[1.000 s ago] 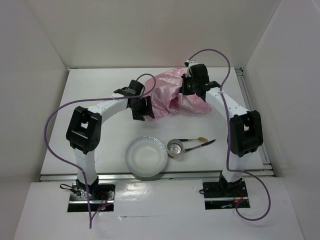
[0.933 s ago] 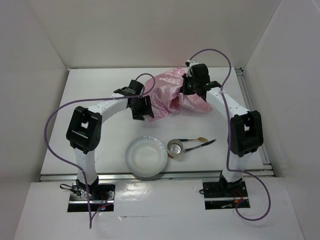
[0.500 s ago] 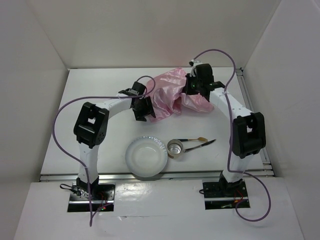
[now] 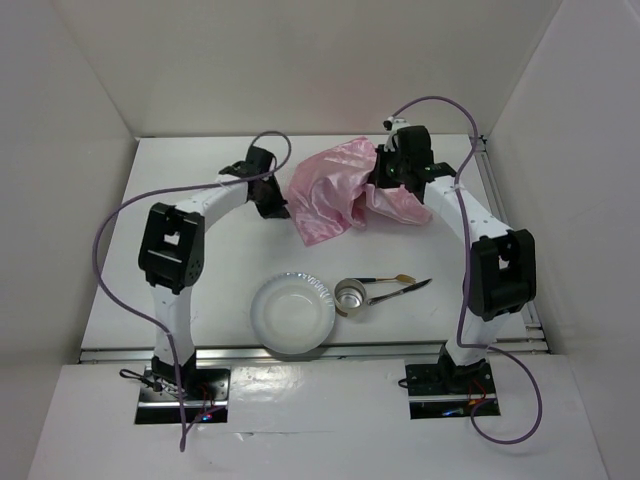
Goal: Set the dinner table for one person
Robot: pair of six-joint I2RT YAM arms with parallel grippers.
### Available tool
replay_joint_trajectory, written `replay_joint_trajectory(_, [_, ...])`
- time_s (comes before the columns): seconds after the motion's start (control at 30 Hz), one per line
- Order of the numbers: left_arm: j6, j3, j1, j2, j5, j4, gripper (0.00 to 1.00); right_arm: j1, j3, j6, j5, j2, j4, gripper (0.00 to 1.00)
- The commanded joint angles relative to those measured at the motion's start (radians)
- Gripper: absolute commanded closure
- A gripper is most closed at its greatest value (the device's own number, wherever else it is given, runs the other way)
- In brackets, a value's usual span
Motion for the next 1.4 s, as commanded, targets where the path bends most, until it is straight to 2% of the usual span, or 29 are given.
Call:
replay_joint_trajectory(0.0, [0.071, 0.093, 0.092, -0.126, -0.033, -0.041, 1.0, -0.007, -0.003, 0.012, -0.023, -0.065, -0.002, 1.0])
replay_joint_trajectory(0.17, [0.153, 0.168, 0.192, -0.157, 0.01, -0.102, 1.0, -0.007, -0.003, 0.012, -0.023, -0.065, -0.002, 1.0])
replay_joint_trajectory(0.27, [0.193, 0.182, 0.177, -0.157, 0.044, -0.137, 1.0, -0.007, 0.006, 0.012, -0.023, -0.065, -0.002, 1.0])
replay_joint_trajectory(0.33, [0.203, 0.122, 0.143, -0.157, 0.088, -0.124, 0.99, -0.007, 0.015, 0.012, -0.023, -0.054, -0.002, 1.0])
replay_joint_trajectory(0.43, [0.194, 0.058, 0.083, -0.145, 0.144, -0.099, 0.64, -0.007, 0.015, 0.012, -0.014, -0.054, -0.011, 1.0])
replay_joint_trajectory(0.47, [0.183, 0.021, 0.063, -0.136, 0.125, -0.078, 0.43, -0.007, 0.015, 0.012, -0.014, -0.054, -0.011, 1.0])
replay_joint_trajectory(0.5, [0.174, 0.009, 0.043, -0.136, 0.125, -0.077, 0.35, -0.007, 0.015, 0.012, -0.014, -0.054, -0.011, 1.0])
replay_joint_trajectory(0.53, [0.174, 0.009, 0.008, -0.113, 0.108, -0.077, 0.33, -0.007, 0.024, 0.012, -0.014, -0.054, -0.011, 1.0])
replay_joint_trajectory(0.77, [0.128, 0.027, -0.09, -0.047, 0.012, -0.09, 0.33, -0.007, 0.024, 0.012, -0.003, -0.054, -0.03, 1.0])
replay_joint_trajectory(1.13, [0.052, 0.004, -0.121, 0.032, -0.036, -0.041, 0.33, -0.016, 0.024, 0.012, 0.006, -0.063, -0.041, 1.0])
replay_joint_trajectory(1.17, [0.051, 0.004, -0.121, 0.041, -0.036, -0.032, 0.35, -0.016, 0.024, 0.012, -0.005, -0.063, -0.051, 1.0])
replay_joint_trajectory(1.2, [0.051, 0.004, -0.121, 0.053, -0.045, -0.031, 0.43, -0.016, 0.024, 0.012, -0.005, -0.063, -0.051, 1.0])
replay_joint_trajectory(1.23, [0.051, 0.004, -0.121, 0.062, -0.045, -0.022, 0.56, -0.016, 0.024, 0.012, -0.017, -0.063, -0.051, 1.0])
replay_joint_trajectory(1.3, [0.041, 0.053, -0.121, 0.091, -0.045, -0.022, 0.92, -0.016, 0.024, 0.012, -0.017, -0.063, -0.061, 1.0])
replay_joint_trajectory(1.33, [0.041, 0.071, -0.112, 0.102, -0.045, -0.031, 1.0, -0.016, 0.033, 0.012, -0.017, -0.063, -0.061, 1.0])
replay_joint_trajectory(1.37, [0.041, 0.091, -0.112, 0.102, -0.045, -0.054, 1.0, -0.016, 0.033, 0.012, -0.017, -0.063, -0.061, 1.0])
